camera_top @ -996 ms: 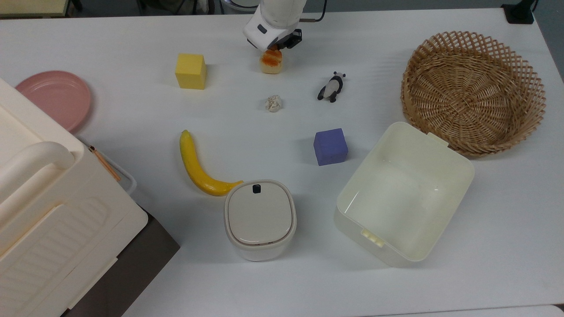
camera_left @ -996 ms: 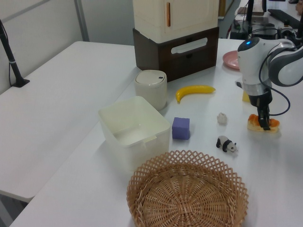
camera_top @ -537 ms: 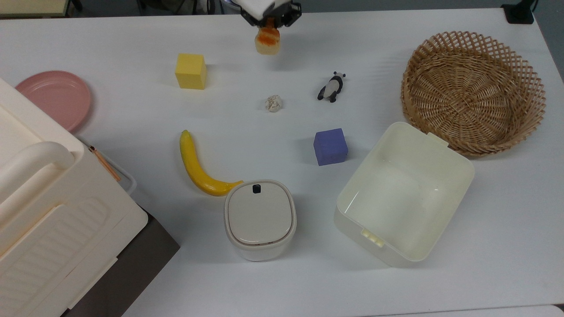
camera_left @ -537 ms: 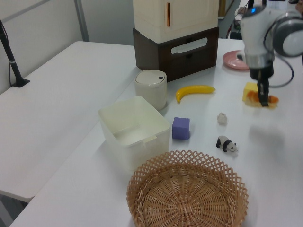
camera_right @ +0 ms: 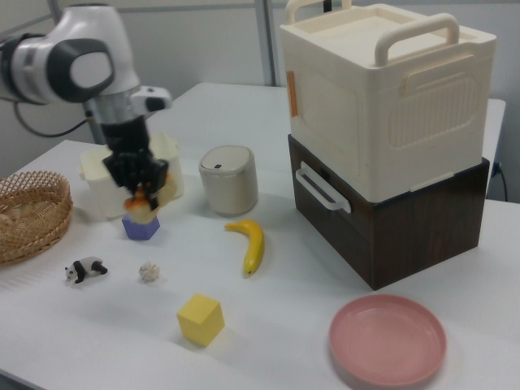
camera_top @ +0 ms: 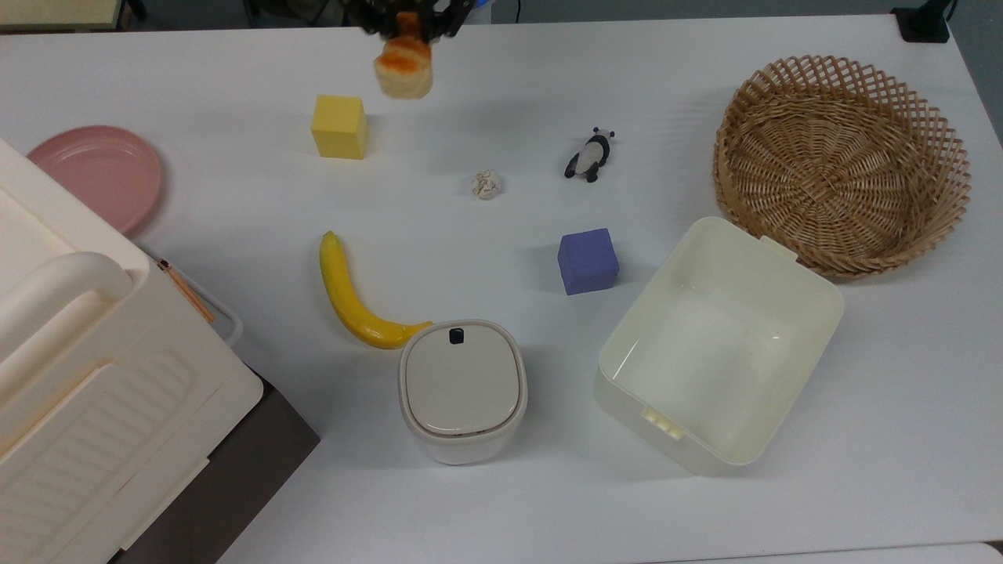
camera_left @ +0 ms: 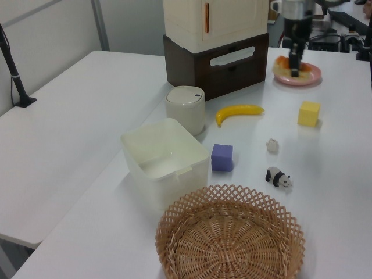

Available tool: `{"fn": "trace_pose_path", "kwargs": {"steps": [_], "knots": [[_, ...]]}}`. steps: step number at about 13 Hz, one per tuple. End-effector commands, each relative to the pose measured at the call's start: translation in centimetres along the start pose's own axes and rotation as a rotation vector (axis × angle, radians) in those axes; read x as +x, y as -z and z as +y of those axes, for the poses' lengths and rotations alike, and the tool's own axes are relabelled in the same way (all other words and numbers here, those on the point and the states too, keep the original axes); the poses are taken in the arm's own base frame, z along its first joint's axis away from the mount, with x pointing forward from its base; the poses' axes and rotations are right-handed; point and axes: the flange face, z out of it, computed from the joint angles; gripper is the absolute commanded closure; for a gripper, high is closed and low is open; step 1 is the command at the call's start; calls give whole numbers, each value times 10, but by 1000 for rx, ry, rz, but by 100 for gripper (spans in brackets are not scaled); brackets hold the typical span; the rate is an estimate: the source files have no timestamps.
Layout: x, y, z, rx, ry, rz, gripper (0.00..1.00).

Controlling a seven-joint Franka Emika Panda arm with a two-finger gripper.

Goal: Put the bread in the basket
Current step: 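Carry the held bread roll over to the wicker basket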

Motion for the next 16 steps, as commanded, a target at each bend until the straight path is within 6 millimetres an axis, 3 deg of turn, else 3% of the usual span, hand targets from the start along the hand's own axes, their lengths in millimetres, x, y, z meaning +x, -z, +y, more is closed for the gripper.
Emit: {"fn": "trace_pose_path", "kwargs": {"steps": [1, 2, 4, 11, 12, 16], "knots": [[58, -2, 11, -10, 9, -24, 71], [69, -2, 11, -9, 12, -17, 71], [72, -1, -4, -11, 29, -14, 71], [74, -1, -171, -19, 140, 4, 64], [68, -2, -204, -22, 192, 4, 63], [48, 5, -280, -22, 271, 27, 63]]}}
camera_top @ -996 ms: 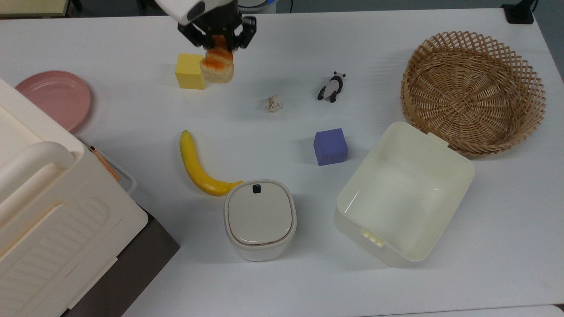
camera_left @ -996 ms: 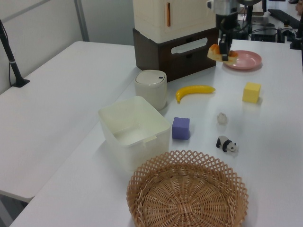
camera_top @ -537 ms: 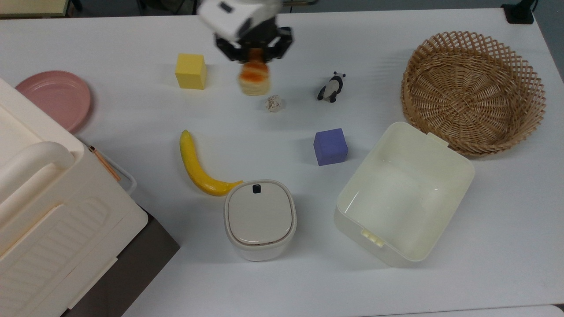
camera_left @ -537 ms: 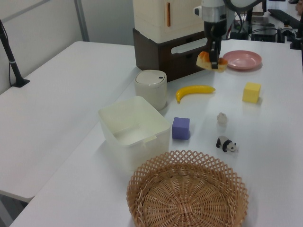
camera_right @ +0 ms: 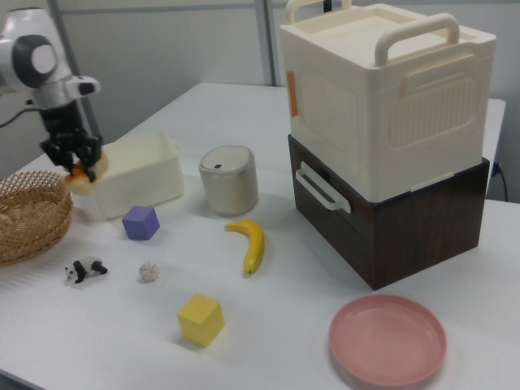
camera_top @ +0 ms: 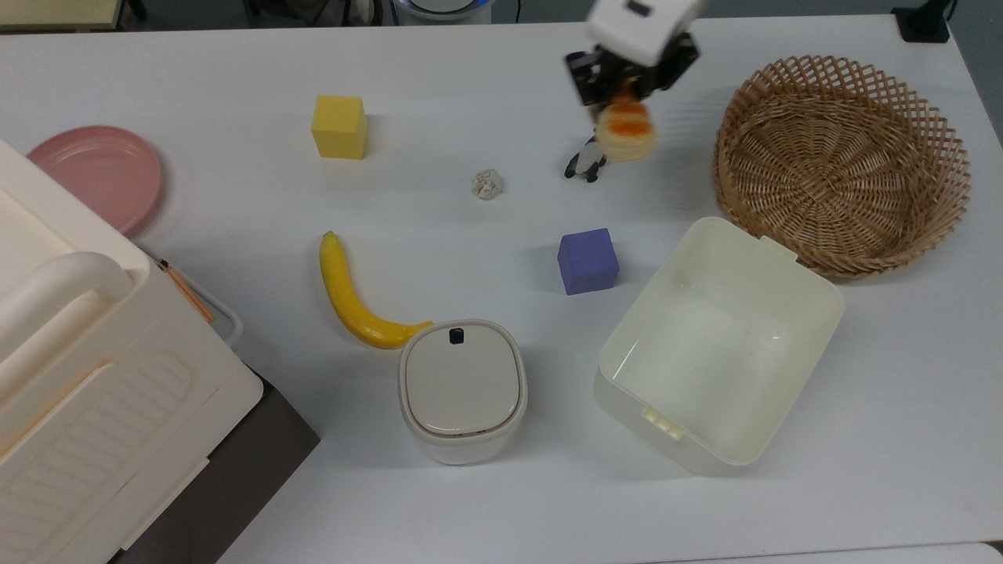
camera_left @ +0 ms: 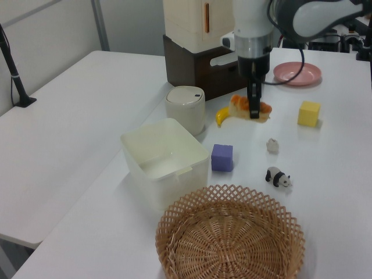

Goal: Put the bread in the basket
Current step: 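Carry the held bread roll over to the wicker basket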

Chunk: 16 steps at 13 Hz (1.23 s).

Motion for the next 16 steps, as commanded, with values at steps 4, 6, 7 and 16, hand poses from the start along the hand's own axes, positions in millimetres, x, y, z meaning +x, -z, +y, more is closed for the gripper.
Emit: {"fn": "trace_pose_path", "kwargs": {"steps": [4, 6, 7, 16], "knots": [[-9, 6, -121, -12, 131, -3, 62], [-17, -9, -181, -22, 204, -8, 62], [-18, -14, -209, -24, 219, -6, 61], [1, -102, -281, -42, 183, -26, 45]]}}
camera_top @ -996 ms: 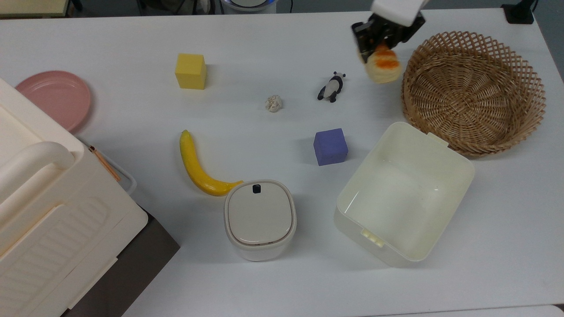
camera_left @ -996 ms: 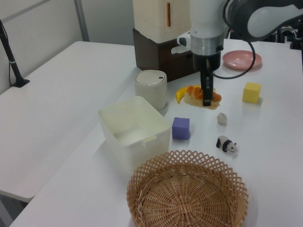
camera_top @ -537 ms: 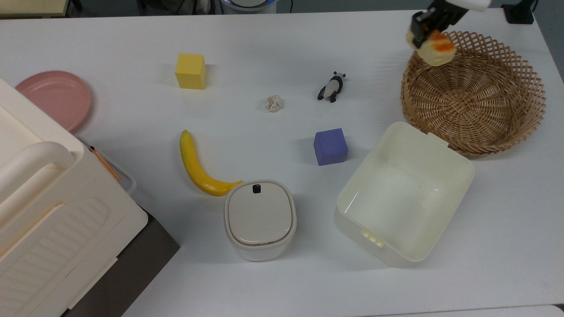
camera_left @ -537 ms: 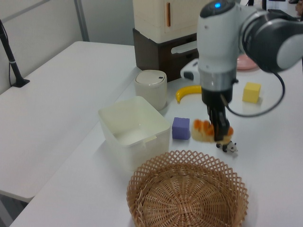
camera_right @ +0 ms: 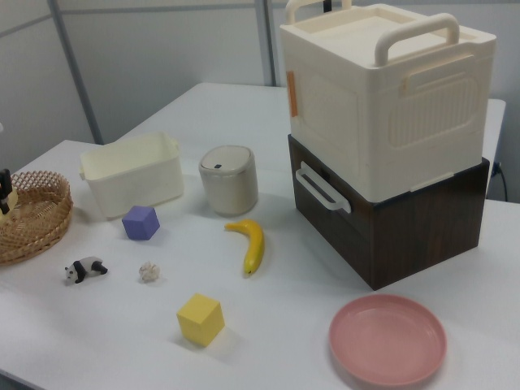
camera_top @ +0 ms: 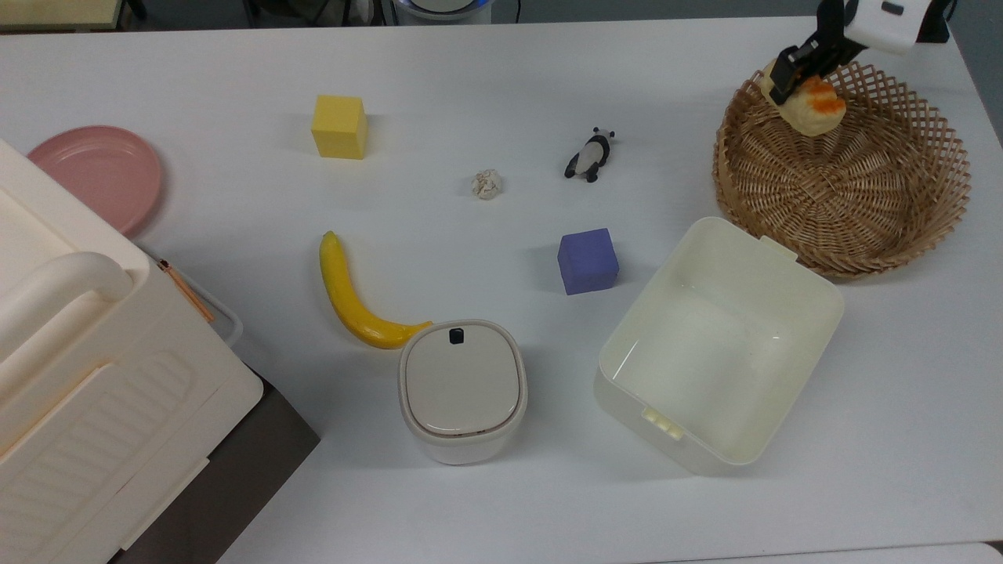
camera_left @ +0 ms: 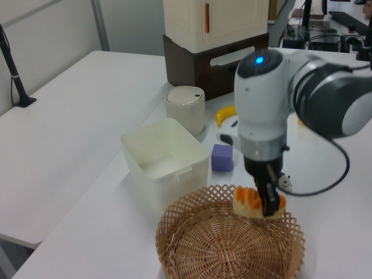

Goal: Put the bread in the basket
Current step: 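Lower the bread roll into the basket and open the gripper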

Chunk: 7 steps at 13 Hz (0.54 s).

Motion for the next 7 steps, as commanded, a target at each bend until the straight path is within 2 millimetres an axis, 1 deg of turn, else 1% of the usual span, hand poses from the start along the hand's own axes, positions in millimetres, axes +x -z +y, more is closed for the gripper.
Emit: {"fn": "trace_pose_path", "kwargs": {"steps": [1, 2, 3, 5, 6, 7], "knots": [[20, -44, -15, -17, -27, -14, 45], [22, -65, -22, -27, -19, -37, 45], [24, -79, -24, -31, -18, -50, 45], [28, -83, -25, -23, -37, -29, 45], [29, -82, -23, -22, -40, -28, 38], [29, -82, -22, -22, -43, -28, 10]]}}
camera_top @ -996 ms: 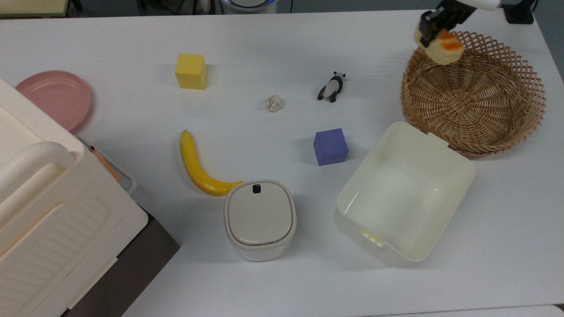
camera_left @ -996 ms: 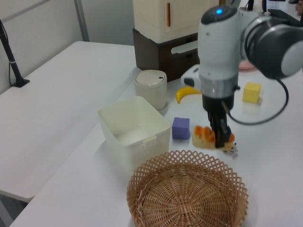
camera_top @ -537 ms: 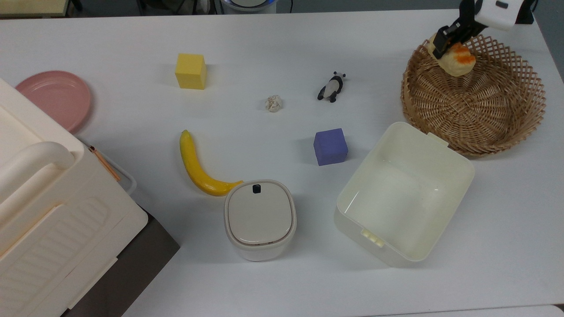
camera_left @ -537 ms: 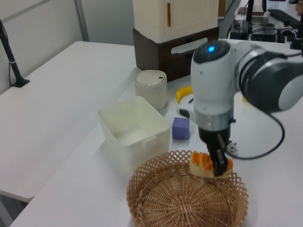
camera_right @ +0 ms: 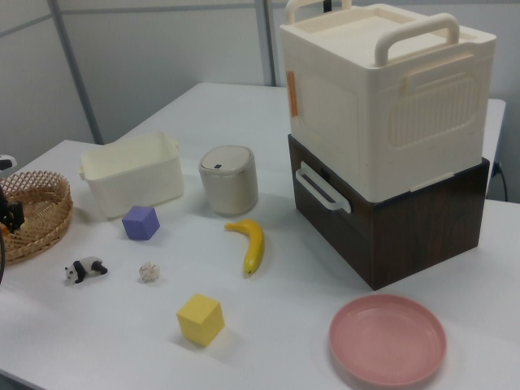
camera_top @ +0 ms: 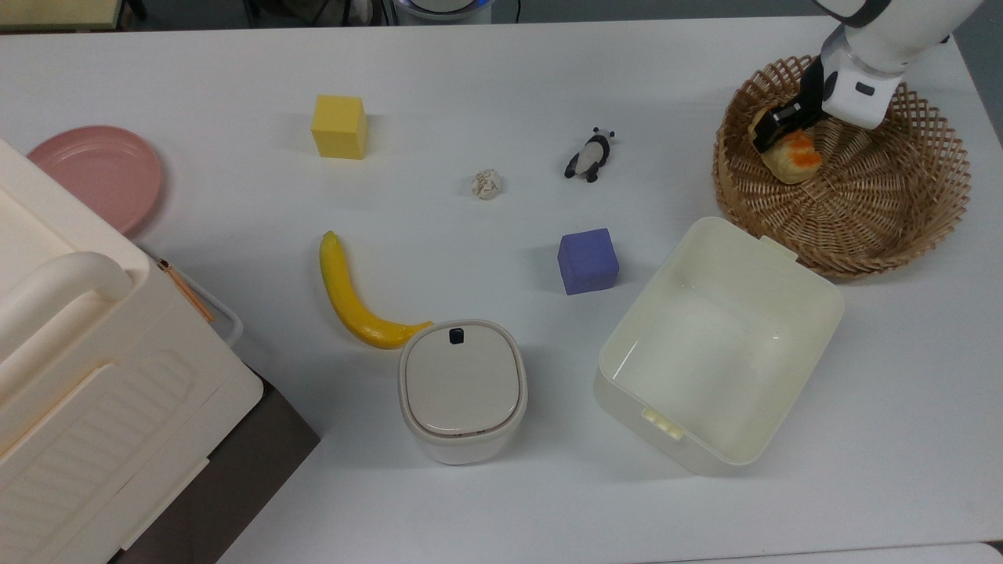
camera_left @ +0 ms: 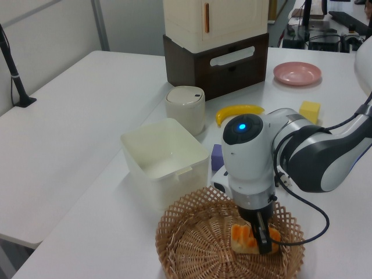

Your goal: Put the bread in the basket

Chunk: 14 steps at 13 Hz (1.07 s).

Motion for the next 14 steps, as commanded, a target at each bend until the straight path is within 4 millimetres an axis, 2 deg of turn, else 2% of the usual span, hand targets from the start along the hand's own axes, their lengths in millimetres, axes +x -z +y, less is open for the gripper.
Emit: {"fn": "trace_pose_path", "kwargs": {"steps": [1, 3, 5, 7, 8, 10, 12, 14], "knots": [[3, 10, 1, -10, -26, 21, 0], [1, 15, 3, -11, -31, 23, 0], [-7, 55, 9, 4, -89, 77, 0], [-19, 95, 30, -8, -124, 113, 0], [-27, 121, 59, -3, -159, 125, 0], [-57, 172, 100, 1, -207, 127, 0], [-70, 198, 159, 13, -289, 135, 0], [-72, 205, 234, 21, -341, 138, 0]]}}
